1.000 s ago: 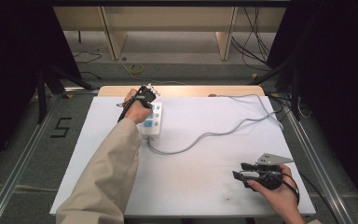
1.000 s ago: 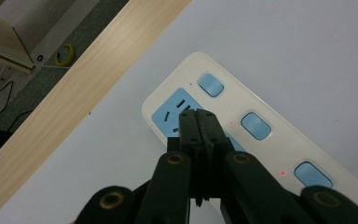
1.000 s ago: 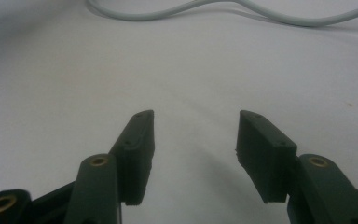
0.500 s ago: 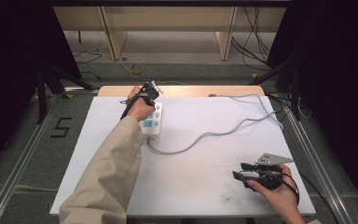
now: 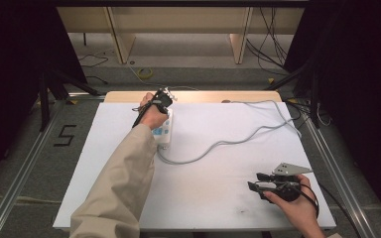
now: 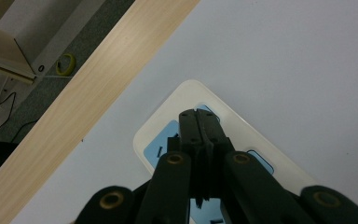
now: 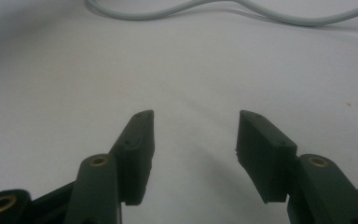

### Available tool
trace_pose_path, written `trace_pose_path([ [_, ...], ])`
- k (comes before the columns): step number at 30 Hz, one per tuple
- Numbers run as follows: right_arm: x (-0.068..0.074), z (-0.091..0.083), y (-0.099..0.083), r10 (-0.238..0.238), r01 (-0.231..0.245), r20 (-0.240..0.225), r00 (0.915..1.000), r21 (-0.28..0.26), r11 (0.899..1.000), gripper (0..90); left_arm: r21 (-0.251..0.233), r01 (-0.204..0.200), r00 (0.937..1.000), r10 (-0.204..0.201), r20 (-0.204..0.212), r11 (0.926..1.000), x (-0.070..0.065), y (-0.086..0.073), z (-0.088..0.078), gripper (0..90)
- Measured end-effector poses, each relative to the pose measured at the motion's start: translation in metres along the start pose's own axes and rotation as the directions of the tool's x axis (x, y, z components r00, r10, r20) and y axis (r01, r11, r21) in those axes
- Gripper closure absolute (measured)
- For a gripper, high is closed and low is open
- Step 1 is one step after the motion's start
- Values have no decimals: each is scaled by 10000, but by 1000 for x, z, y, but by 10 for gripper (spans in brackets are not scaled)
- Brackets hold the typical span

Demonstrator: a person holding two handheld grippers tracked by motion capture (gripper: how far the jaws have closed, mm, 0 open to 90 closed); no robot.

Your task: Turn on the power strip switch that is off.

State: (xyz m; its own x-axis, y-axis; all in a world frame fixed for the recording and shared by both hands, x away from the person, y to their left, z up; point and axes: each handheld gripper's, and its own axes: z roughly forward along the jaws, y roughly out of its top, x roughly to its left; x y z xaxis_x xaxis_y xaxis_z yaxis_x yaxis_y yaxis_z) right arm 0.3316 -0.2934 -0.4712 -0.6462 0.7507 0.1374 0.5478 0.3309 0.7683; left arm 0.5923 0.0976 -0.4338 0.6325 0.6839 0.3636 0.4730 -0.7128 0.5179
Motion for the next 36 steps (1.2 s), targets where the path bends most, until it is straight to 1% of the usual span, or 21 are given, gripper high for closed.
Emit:
trace_pose_path([
  [1, 0, 0, 0, -19, 19, 0, 10000, -14, 10000, 475, -62, 112, 9999, -111, 26, 9999, 0, 0, 1, 898],
  [4, 0, 0, 0, 2, -2, -6, 10000, 10, 10000, 475, -112, 139, 9999, -139, -49, 9998, 0, 0, 2, 898],
  [5, 0, 0, 0, 0, 0, -9, 10000, 16, 10000, 475, -191, 218, 9997, -220, -73, 9996, 0, 0, 2, 898],
  [11, 0, 0, 0, -20, 20, -18, 10000, 38, 10000, 474, -241, 314, 9994, -318, -154, 9992, 0, 0, 4, 898],
  [15, 0, 0, 0, -17, 18, -20, 10000, 42, 10000, 474, -241, 307, 9993, -312, -204, 9992, 0, 1, 5, 898],
  [16, 0, 0, 0, -22, 22, -23, 10000, 40, 10000, 475, -307, 421, 9989, -427, -199, 9986, 0, 1, 6, 898],
  [17, 0, 0, 0, -26, 26, -25, 10000, 39, 10000, 475, -242, 367, 9990, -373, -235, 9990, 0, 1, 6, 898],
  [19, 0, 0, 0, -41, 41, -26, 10000, 32, 10000, 475, -268, 467, 9985, -475, -271, 9985, -1, 1, 7, 898],
  [23, 0, 0, 0, -26, 26, -29, 10000, 42, 10000, 475, -214, 493, 9985, -498, -233, 9986, -1, 1, 10, 898],
  [24, 0, 0, 0, -19, 19, -29, 10000, 40, 10000, 475, -276, 557, 9981, -563, -233, 9981, -2, 1, 11, 898],
  [26, -1, 0, 0, -37, 37, -24, 10000, 23, 10000, 475, -229, 494, 9986, -498, -190, 9985, -2, 1, 11, 898],
  [34, 0, 0, 0, -29, 29, -32, 10000, 45, 10000, 476, -145, 535, 9983, -538, -231, 9985, -3, 1, 13, 898],
  [36, -1, 0, 0, -27, 27, -23, 10000, 42, 10000, 476, -142, 607, 9979, -610, -212, 9981, -3, 1, 14, 898],
])
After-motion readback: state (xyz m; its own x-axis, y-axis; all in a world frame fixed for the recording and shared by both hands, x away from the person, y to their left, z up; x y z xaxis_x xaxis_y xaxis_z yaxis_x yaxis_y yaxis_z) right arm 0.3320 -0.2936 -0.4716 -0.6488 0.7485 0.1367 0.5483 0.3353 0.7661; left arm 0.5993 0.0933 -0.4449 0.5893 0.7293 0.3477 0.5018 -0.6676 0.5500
